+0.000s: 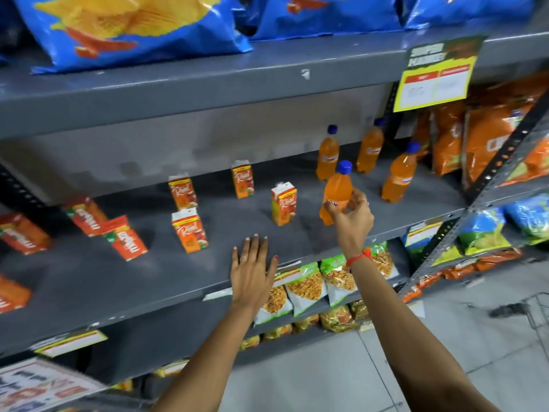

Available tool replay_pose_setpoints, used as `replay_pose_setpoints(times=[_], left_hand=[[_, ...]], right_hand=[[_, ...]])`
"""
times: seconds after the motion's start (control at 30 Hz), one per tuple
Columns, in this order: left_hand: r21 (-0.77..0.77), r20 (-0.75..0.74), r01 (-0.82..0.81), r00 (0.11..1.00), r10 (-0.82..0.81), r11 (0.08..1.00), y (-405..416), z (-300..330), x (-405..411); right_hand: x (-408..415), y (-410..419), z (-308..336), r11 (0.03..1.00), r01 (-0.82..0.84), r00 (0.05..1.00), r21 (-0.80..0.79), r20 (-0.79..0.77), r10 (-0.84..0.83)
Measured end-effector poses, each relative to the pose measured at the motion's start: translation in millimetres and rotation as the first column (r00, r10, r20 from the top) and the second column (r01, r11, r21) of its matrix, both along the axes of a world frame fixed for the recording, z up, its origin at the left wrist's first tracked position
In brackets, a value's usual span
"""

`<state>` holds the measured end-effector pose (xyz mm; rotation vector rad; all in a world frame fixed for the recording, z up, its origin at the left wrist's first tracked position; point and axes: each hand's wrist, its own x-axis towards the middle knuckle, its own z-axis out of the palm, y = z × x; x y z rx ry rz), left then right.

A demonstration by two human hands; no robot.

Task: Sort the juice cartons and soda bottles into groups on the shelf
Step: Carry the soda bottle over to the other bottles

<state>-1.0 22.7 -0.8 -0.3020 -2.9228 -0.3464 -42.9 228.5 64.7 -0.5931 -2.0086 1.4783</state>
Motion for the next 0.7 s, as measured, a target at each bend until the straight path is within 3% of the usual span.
replay_pose_setpoints(times=[0.27,0.7], left_hand=[[-0.001,-0.084,-0.100,0.991,0.099,0.995,11.5,-5.6,-1.7],[0.010,-0.064,-0.120,0.991,0.120,0.993,18.7,0.7,1.9]], right_hand=[[-41.8,74.5,-9.9,0.999,0.004,0.996,0.052,0.091,-0.009],[-63.3,73.8,-18.3,0.990,-0.142,0.987,-0.010,0.073,0.143]])
